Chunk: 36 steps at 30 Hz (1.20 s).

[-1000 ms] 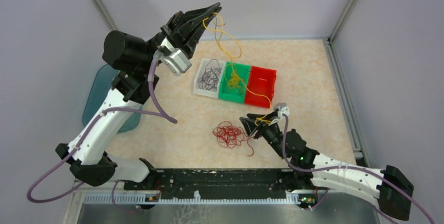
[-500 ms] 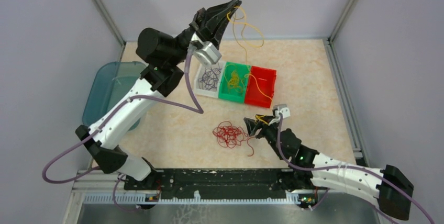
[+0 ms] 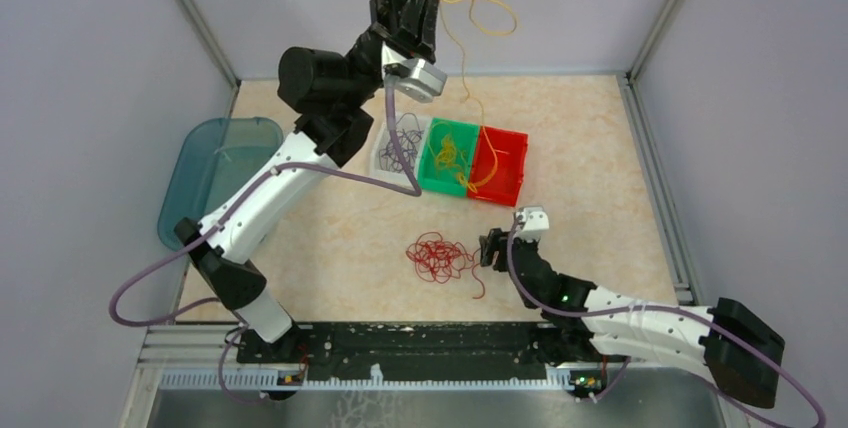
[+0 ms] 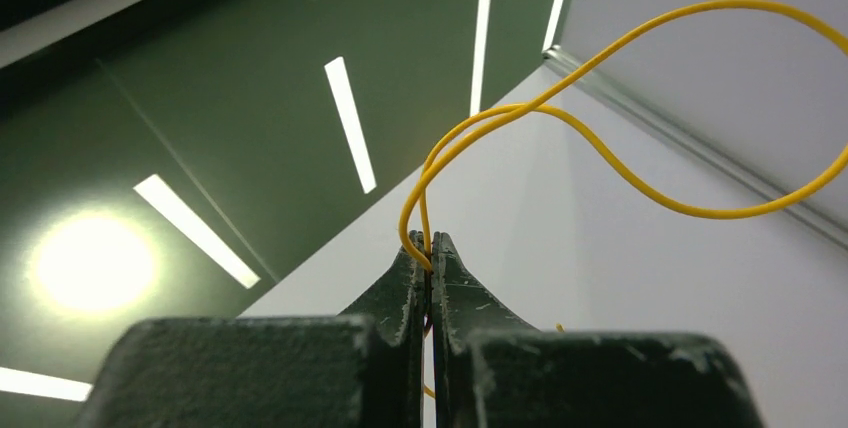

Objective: Untangle the cables

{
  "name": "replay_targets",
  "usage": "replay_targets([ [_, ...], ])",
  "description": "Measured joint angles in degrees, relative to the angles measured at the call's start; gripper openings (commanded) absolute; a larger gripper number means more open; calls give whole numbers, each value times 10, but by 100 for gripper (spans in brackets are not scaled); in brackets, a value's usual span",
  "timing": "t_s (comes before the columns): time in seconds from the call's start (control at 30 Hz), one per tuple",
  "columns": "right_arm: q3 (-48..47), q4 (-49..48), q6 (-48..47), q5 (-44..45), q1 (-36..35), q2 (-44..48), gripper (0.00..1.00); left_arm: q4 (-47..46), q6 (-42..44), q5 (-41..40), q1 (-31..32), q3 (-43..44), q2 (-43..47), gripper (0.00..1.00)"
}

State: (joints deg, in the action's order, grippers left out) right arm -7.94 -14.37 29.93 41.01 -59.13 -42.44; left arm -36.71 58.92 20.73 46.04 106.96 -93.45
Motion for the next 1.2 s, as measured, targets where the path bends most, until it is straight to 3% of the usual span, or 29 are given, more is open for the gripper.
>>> replay_targets([
  [0.3,0,59,44,30,0,-40,64,-24,34,-37,0,59,-53,0],
  [0.57,0,69,49,49,0,12,61,-15,19,-36,-10,-36,-21,0],
  [0.97,-7,155,53,87,0,164,58,-30,-7,-45,-102,-193,-31,0],
  [1.2,-16,184,58,93,0,189,56,-31,-24,-44,-100,-199,-58,0],
])
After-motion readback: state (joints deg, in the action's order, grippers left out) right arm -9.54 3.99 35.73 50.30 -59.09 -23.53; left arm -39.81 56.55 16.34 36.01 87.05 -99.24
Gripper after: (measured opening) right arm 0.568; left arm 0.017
